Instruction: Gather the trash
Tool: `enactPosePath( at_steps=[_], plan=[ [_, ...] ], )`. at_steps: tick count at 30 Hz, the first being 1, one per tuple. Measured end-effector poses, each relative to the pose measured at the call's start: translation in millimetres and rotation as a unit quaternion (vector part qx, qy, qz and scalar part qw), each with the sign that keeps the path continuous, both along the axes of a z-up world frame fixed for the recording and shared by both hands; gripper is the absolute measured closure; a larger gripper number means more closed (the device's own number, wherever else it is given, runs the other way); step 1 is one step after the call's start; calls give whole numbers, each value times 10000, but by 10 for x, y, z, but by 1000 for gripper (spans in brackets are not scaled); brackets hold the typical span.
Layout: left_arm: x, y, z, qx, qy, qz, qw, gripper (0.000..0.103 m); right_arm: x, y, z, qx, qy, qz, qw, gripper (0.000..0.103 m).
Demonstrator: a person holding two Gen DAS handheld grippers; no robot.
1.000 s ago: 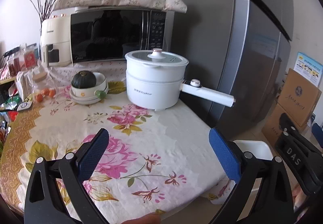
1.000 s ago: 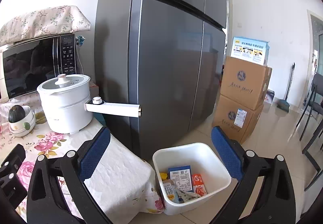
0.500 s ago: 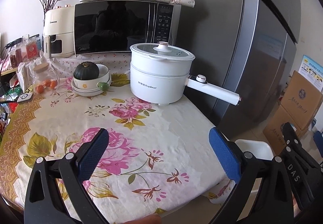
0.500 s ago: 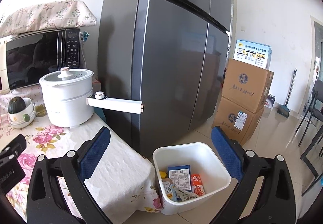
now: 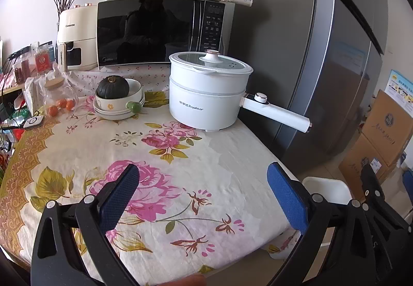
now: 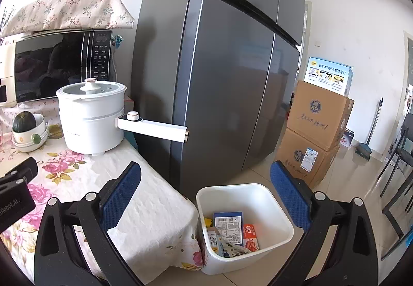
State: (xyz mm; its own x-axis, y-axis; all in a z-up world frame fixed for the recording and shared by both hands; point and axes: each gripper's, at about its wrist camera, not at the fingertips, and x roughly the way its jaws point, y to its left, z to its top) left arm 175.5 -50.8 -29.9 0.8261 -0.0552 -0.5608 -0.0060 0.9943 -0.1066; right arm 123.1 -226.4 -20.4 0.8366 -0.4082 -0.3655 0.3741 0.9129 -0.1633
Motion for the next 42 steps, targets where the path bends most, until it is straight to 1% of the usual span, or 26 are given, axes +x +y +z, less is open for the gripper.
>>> enactPosePath(
  at_steps=[24, 34, 38, 40, 41, 42],
  plan=[
    [48, 37, -56, -104, 177, 14, 9998, 7, 20, 9, -48, -40, 60, 66, 10000, 7],
    [53, 48, -48, 34, 110, 73, 9999, 7, 32, 10, -72, -56, 112, 94, 9999, 7],
    [57, 45, -46, 31, 100, 42, 9999, 7, 28, 5, -72, -48, 92, 86, 9999, 7],
    [46, 33, -48, 27, 83, 17, 10000, 9, 29, -1, -75, -39, 91, 84, 9999, 7],
    [38, 35, -48, 8, 65, -2, 10000, 17, 28, -4, -78, -32, 96, 80, 9999, 7],
    [38, 41, -50, -43, 66, -38, 10000, 21, 30, -8, -76, -25, 100, 82, 9999, 7]
  ],
)
